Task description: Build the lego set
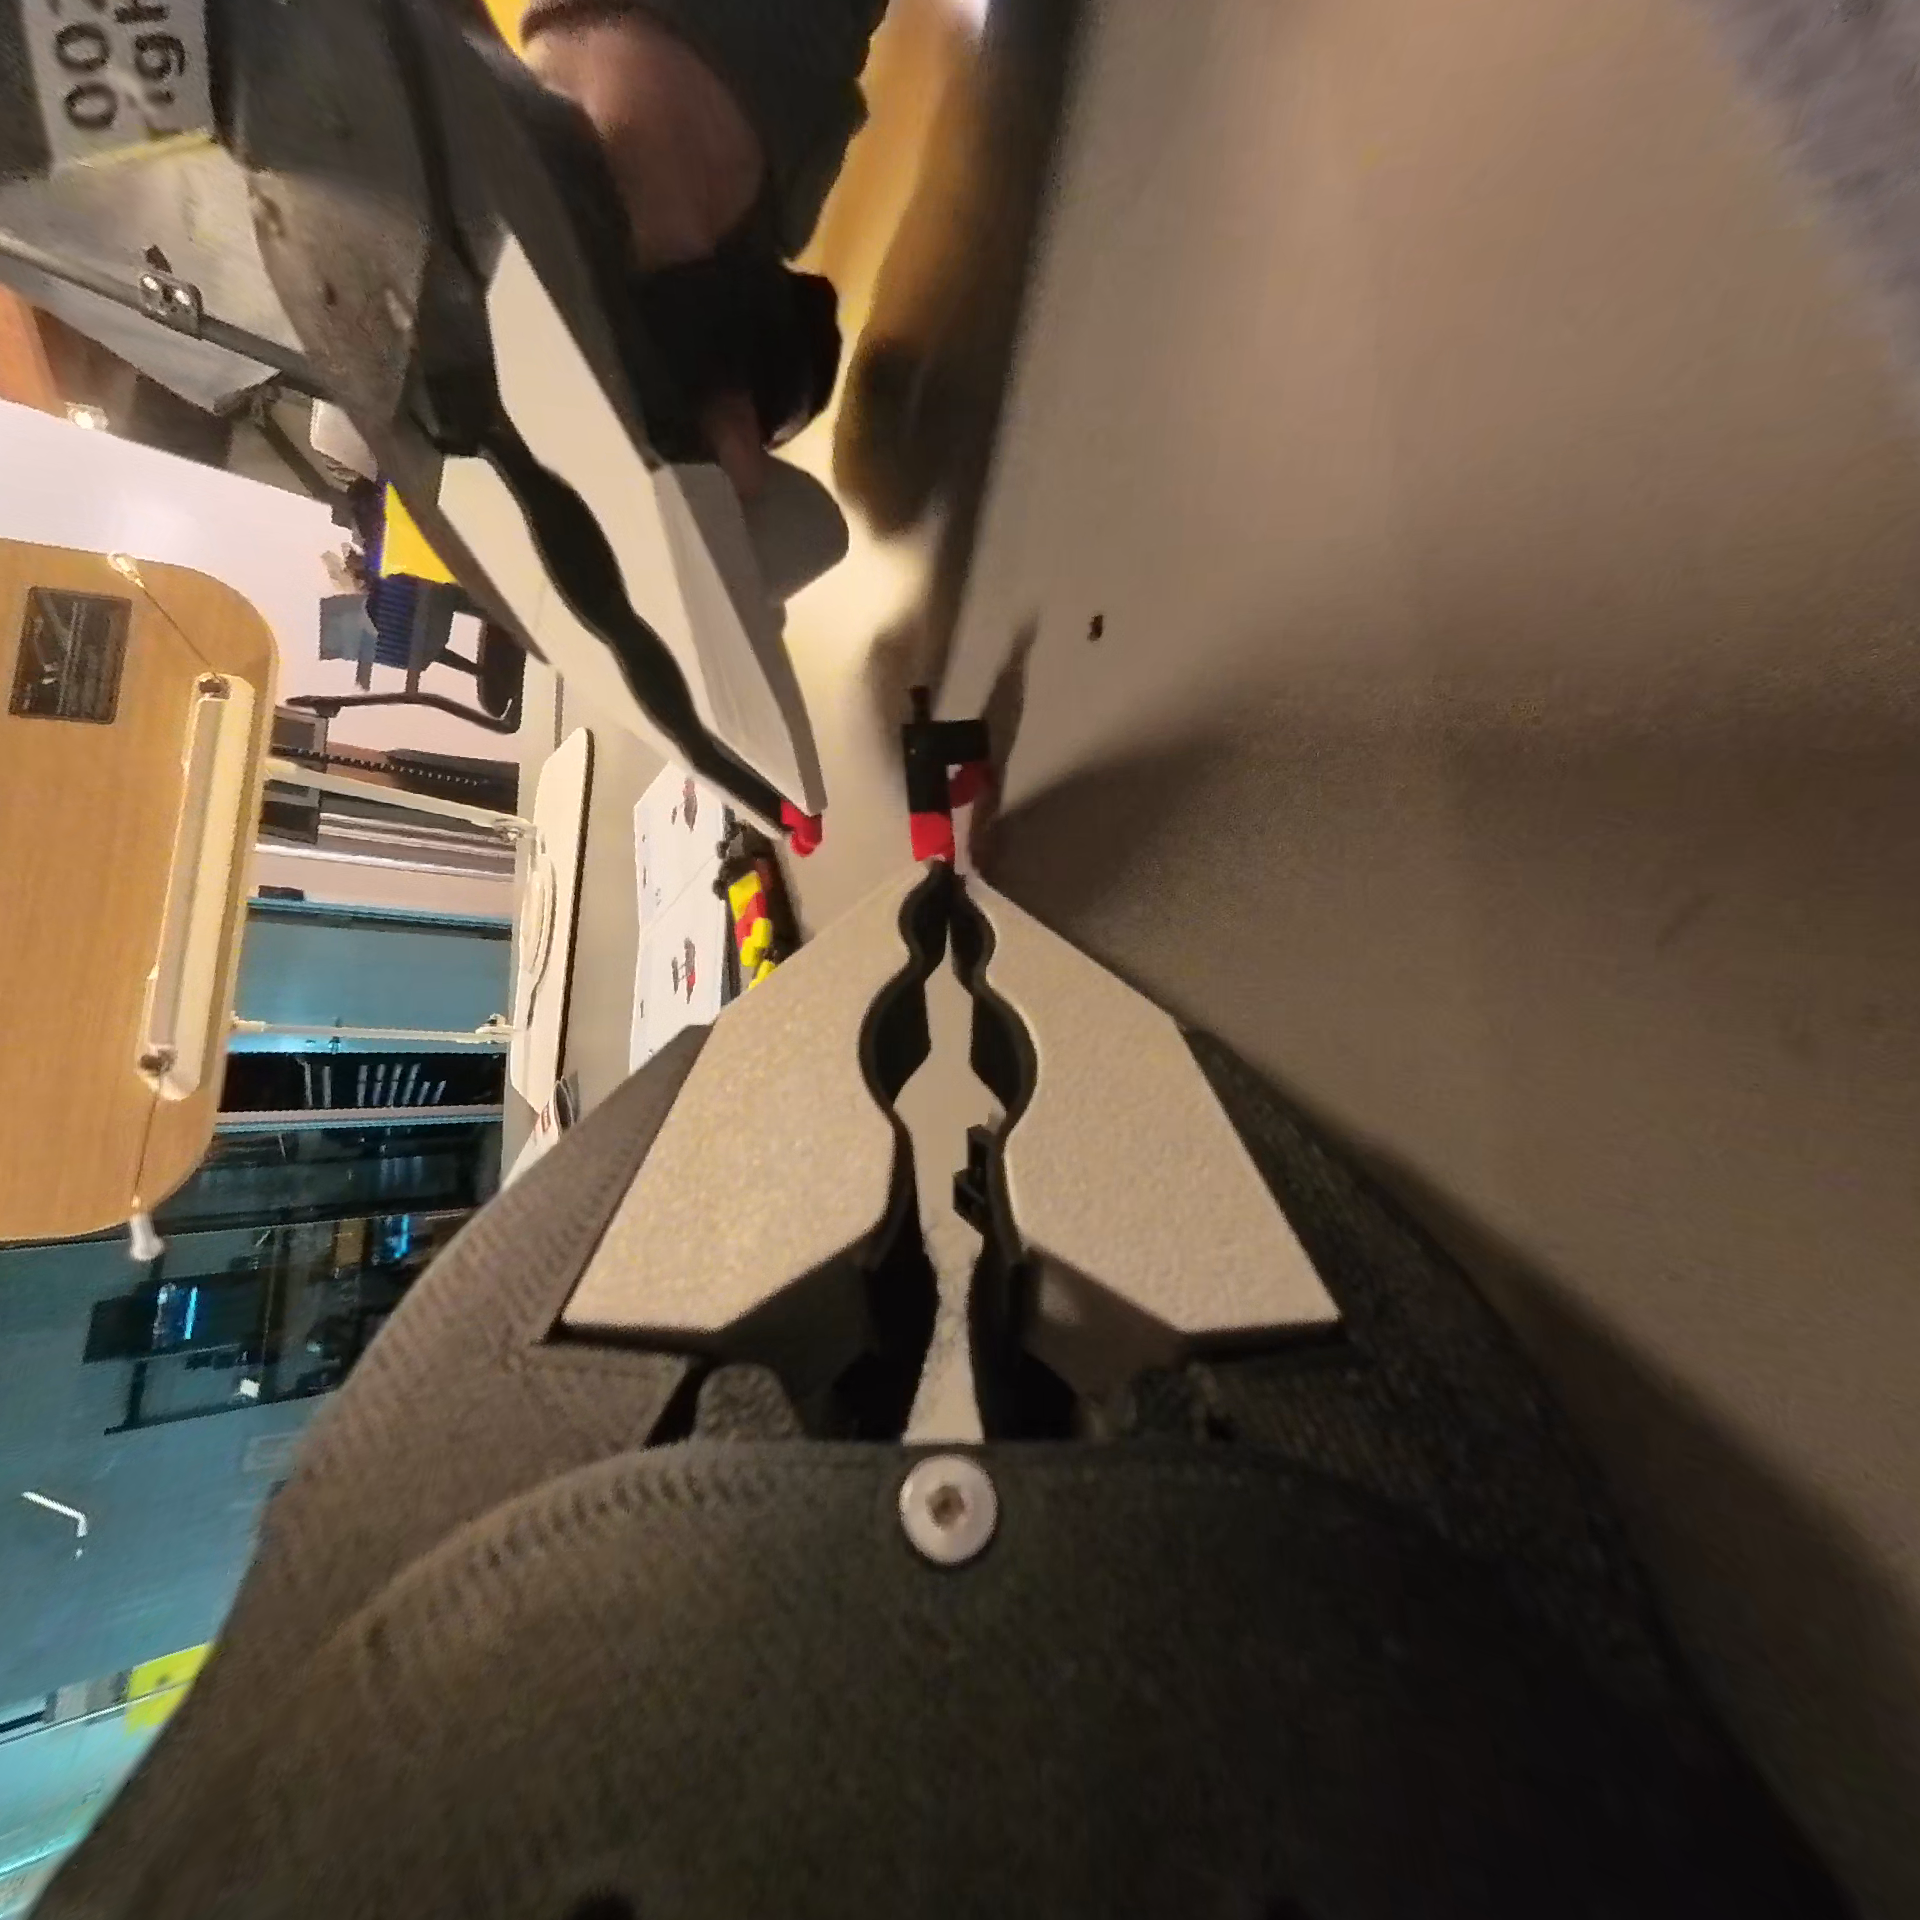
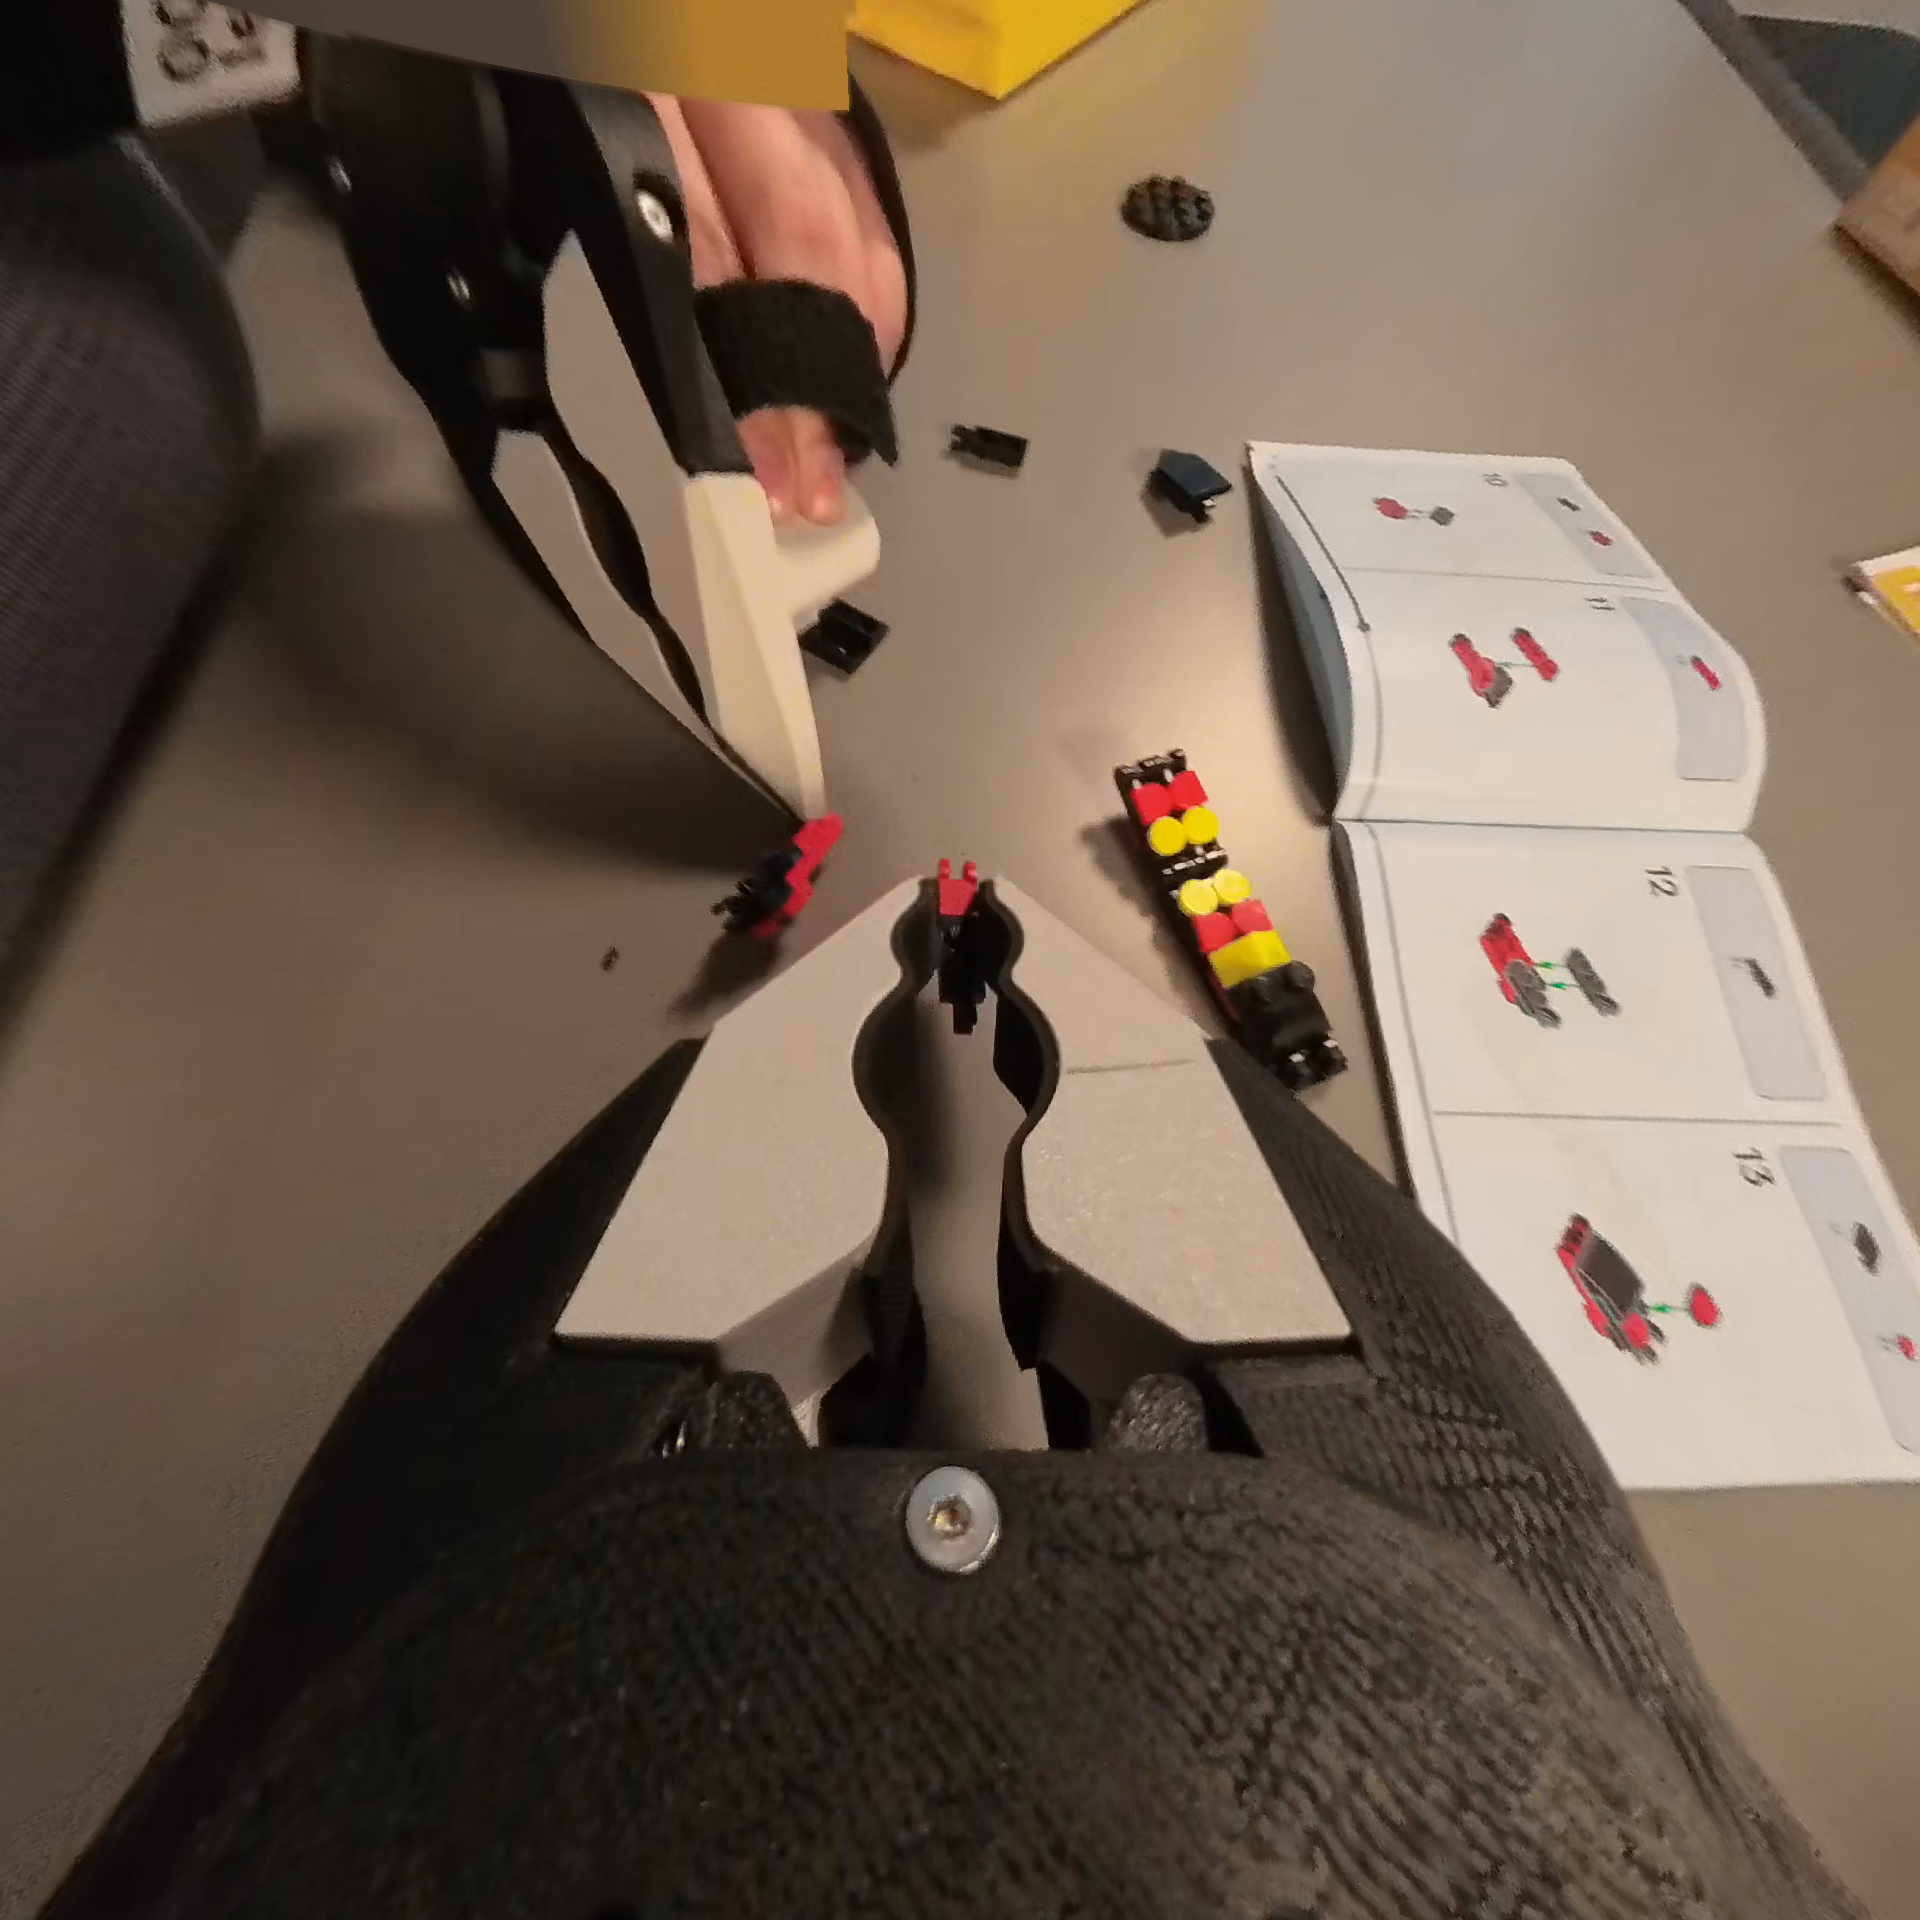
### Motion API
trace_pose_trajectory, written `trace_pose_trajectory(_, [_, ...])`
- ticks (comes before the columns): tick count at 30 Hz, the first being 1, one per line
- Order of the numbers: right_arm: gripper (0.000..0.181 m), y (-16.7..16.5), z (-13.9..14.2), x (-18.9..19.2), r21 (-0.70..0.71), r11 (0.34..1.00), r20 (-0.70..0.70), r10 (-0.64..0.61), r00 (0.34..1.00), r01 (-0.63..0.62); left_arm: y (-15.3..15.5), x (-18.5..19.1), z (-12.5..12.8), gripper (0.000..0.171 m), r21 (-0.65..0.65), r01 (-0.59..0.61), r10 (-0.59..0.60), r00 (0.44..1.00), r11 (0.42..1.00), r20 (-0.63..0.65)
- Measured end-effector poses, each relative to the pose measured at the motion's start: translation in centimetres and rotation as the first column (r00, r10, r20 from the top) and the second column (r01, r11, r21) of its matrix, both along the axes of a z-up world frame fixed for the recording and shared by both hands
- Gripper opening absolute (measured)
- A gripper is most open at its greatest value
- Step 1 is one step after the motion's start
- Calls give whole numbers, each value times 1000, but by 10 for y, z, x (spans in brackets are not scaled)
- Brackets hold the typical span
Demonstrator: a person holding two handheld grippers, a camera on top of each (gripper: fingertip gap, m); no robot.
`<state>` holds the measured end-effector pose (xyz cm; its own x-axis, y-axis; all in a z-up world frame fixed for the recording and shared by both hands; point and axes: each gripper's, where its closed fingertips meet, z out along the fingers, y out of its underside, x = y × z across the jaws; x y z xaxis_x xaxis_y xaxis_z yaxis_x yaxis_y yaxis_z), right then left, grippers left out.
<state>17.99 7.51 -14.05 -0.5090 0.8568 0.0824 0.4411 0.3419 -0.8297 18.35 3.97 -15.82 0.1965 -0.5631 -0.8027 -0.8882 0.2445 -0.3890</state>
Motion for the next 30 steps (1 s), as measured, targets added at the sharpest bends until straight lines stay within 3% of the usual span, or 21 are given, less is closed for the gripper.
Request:
trace_pose_trajectory(4, [11,6,-19,6,31,999,100,3,995,-6,3,-1,-1,0,-43,-32,33,999,999,21])
trace_pose_trajectory(8, [28,4,-7,5,-68,998,77,-2,997,7,5,-1,-2,0,-64,-58,60,998,996,19])
trace_pose_trajectory(11, [29,-18,8,8,-191,980,70,67,995,-53,7,-2,-2,0,-61,-82,82,997,995,12])
trace_pose_trajectory(13, [30,-29,5,10,-201,978,125,78,989,-52,8,-3,-2,0,-59,-94,95,995,994,13])
trace_pose_trajectory(17, [24,-33,-14,9,-141,990,231,13,973,20,10,-5,-1,0,-44,-109,110,994,993,15])
trace_pose_trajectory(24, [17,-27,-10,3,-234,965,242,-60,968,118,14,-8,3,0,38,-113,112,994,993,7])
trace_pose_trajectory(27, [16,-26,-8,2,-245,961,240,-69,968,129,15,-7,12,24,112,-99,98,995,989,14])
trace_pose_trajectory(30, [16,-29,-9,2,-204,972,236,-67,970,116,15,-6,10,21,101,-86,85,996,991,10])
